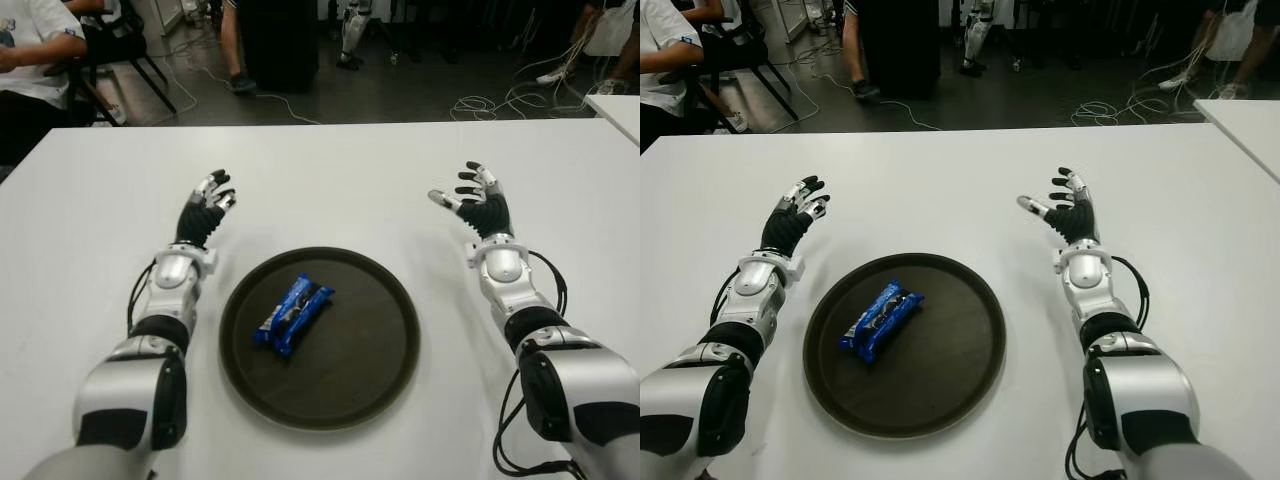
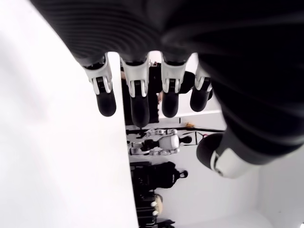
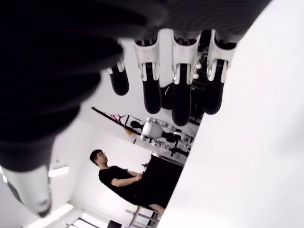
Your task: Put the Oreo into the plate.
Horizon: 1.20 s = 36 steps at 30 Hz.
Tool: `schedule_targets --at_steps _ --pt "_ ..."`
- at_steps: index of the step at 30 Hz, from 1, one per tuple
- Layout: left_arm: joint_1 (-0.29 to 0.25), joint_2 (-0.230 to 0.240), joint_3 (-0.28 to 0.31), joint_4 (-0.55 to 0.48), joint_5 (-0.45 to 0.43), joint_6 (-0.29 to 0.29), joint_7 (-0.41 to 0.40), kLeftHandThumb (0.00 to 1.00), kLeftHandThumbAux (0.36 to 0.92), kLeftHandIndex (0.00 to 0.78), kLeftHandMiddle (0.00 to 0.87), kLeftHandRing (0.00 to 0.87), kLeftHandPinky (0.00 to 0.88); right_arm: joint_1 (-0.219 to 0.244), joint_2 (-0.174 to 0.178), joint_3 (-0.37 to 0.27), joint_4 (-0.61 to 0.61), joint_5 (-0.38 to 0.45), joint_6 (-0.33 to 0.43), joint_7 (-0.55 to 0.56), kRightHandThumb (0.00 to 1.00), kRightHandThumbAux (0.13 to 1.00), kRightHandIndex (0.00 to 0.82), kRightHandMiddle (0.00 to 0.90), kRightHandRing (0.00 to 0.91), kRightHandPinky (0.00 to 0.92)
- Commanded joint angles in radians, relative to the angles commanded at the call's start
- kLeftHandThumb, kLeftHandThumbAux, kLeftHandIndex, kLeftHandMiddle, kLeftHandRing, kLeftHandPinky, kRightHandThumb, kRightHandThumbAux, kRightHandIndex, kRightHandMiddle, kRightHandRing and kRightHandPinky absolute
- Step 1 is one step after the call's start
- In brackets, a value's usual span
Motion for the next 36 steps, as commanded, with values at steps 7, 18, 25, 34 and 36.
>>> schedule_targets --at_steps 7,18,25,34,36 --pt "0.024 -0.004 -0.007 -0.02 0.007 -0.013 0.016 0.082 0.647 0.049 0.119 0.118 0.113 0.048 -0.006 -0.01 -0.042 0.016 -0.062 -0.018 0.0 0.654 0.171 0.243 0.281 0.311" --pt "0.083 -0.009 -0.009 -0.086 -0.005 -0.025 -0.007 0.079 0.652 0.052 0.123 0.117 0.098 0.071 0.006 -0.016 -0.1 0.026 -0.063 -0.05 0.0 0.674 0.164 0.247 0.277 0.297" --pt "0.098 -0.006 -0.015 -0.099 -0.005 -0.022 -0.004 0.066 0.629 0.05 0.125 0.114 0.095 0.087 0.015 -0.017 -0.122 0.032 -0.056 -0.058 0.0 0.667 0.165 0.252 0.282 0.299" --pt "0.112 -0.01 -0.011 -0.122 -0.019 -0.014 -0.006 0.07 0.641 0.05 0.124 0.117 0.1 0.111 0.029 -0.018 -0.15 0.046 -0.035 -0.057 0.0 0.653 0.162 0.253 0.279 0.279" --pt "0.114 -0.01 -0.01 -0.126 -0.021 -0.012 -0.005 0.07 0.639 0.05 0.124 0.119 0.102 0.117 0.032 -0.017 -0.159 0.047 -0.029 -0.056 0.0 0.655 0.162 0.255 0.279 0.281"
